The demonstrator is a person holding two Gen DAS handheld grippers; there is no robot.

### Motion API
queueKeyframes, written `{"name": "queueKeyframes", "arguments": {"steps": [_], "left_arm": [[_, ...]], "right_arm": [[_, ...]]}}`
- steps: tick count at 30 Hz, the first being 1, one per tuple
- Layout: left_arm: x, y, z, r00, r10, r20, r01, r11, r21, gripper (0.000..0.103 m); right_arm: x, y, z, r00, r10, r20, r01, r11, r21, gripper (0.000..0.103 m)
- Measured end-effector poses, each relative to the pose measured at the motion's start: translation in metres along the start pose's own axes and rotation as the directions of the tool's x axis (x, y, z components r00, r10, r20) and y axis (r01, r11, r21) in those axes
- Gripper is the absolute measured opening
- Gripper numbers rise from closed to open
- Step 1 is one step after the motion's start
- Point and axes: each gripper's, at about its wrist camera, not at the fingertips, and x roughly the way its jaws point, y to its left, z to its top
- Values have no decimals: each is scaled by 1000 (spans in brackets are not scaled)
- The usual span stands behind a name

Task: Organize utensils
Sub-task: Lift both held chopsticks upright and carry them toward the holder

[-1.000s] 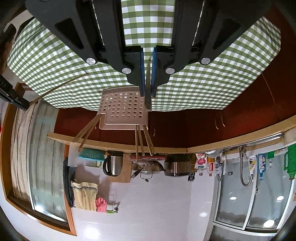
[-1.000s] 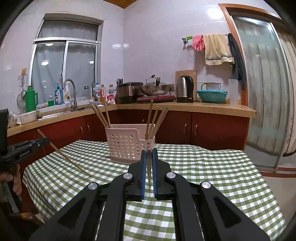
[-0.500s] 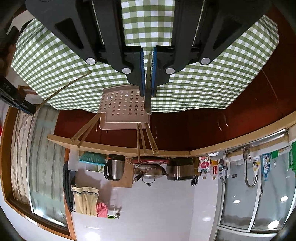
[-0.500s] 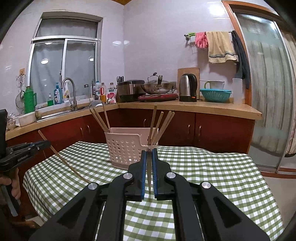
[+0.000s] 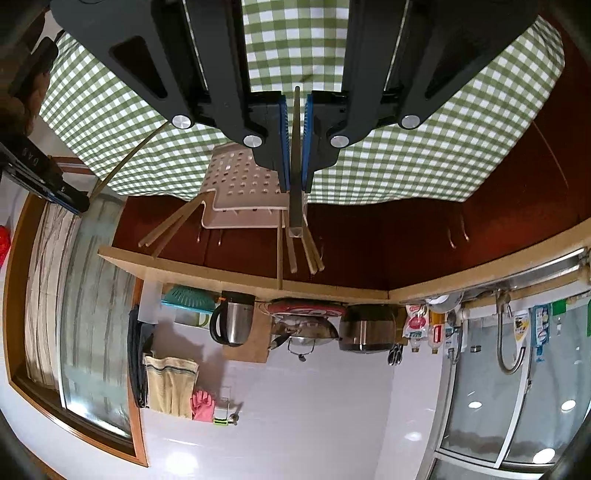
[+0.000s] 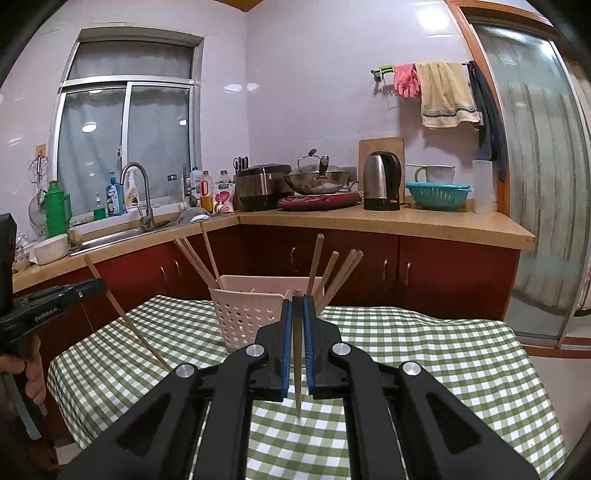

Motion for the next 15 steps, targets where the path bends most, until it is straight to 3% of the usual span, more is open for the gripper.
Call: {"name": "queueKeyframes", "arguments": {"steps": [15], "left_arm": [[0, -17, 41, 994, -45, 95, 44, 999, 12, 7]], "right_arm": [[2, 4, 36, 997, 38, 70, -38, 999, -3, 7]]}}
